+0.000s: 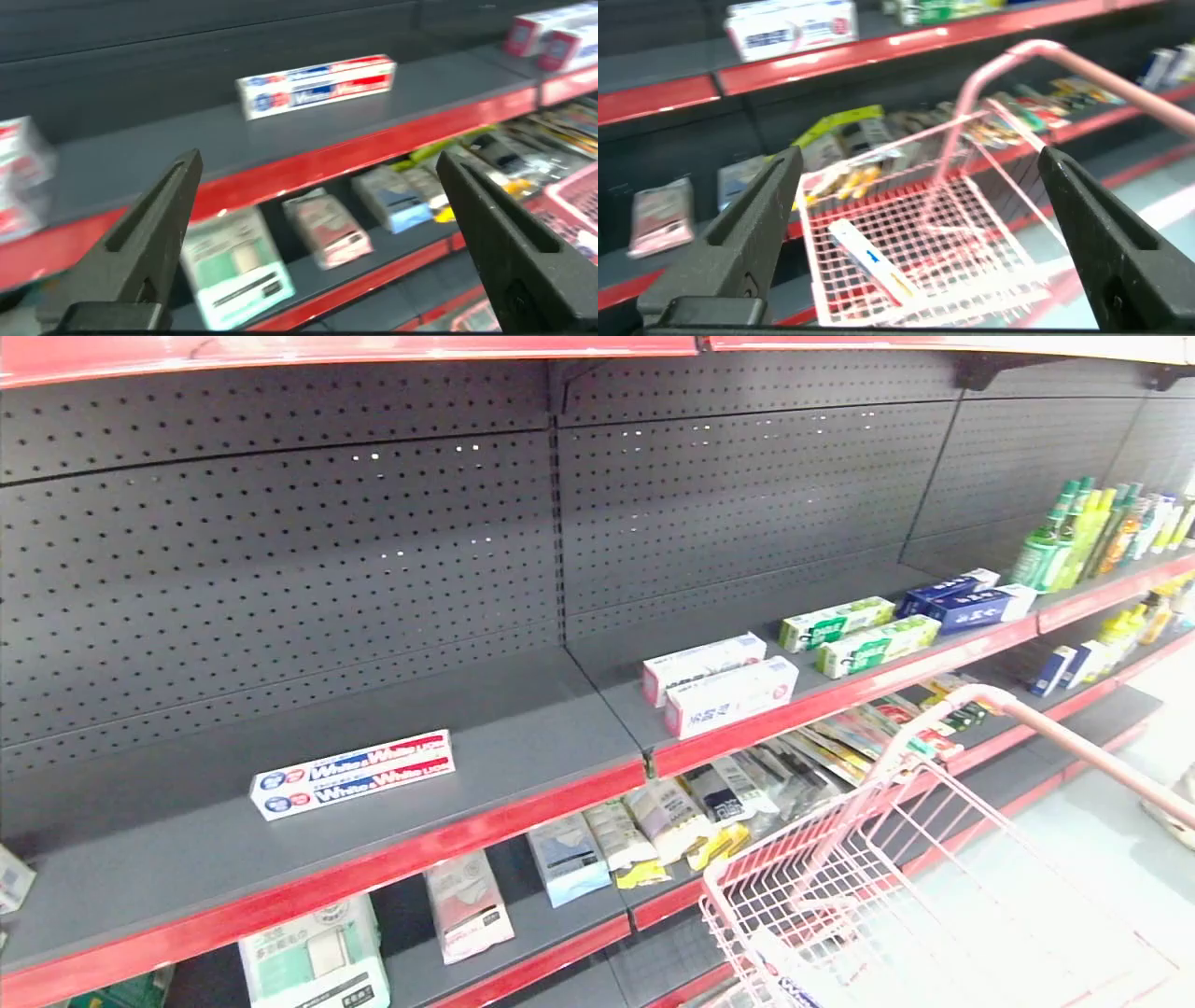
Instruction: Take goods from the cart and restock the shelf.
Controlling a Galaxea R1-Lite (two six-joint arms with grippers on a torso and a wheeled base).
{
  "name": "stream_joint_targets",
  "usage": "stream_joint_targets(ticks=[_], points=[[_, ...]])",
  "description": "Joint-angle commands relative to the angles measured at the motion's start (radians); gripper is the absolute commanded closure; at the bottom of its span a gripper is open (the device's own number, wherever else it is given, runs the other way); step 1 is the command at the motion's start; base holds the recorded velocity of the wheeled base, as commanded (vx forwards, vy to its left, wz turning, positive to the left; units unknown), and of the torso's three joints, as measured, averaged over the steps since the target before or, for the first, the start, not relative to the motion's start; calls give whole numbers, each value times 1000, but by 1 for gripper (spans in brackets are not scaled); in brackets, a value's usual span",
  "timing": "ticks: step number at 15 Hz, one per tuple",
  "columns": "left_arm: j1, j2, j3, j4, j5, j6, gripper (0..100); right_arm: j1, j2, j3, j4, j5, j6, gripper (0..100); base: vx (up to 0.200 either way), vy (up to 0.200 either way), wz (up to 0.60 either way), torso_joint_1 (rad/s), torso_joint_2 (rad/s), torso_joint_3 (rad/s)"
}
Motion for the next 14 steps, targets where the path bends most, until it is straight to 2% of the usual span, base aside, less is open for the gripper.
stream_joint_targets(ticks=[1, 5, 12, 13, 14], points=[[0, 1, 0, 0, 0, 0, 0, 1, 1, 0, 0, 0, -1, 0, 0, 0, -600, 2, -2, 2], [0, 1, 0, 0, 0, 0, 0, 1, 1, 0, 0, 0, -2, 0, 0, 0, -600, 4, 2, 7], [0, 1, 0, 0, 0, 0, 0, 7, 35, 0, 0, 6, -7, 0, 0, 0, 0, 0, 0, 0], [0, 1, 0, 0, 0, 0, 0, -30, 52, -2, -3, -4, 19, 0, 0, 0, 0, 0, 0, 0], [0, 1, 0, 0, 0, 0, 0, -25, 103, -87, -20, 8, 24, 0, 0, 0, 0, 0, 0, 0]])
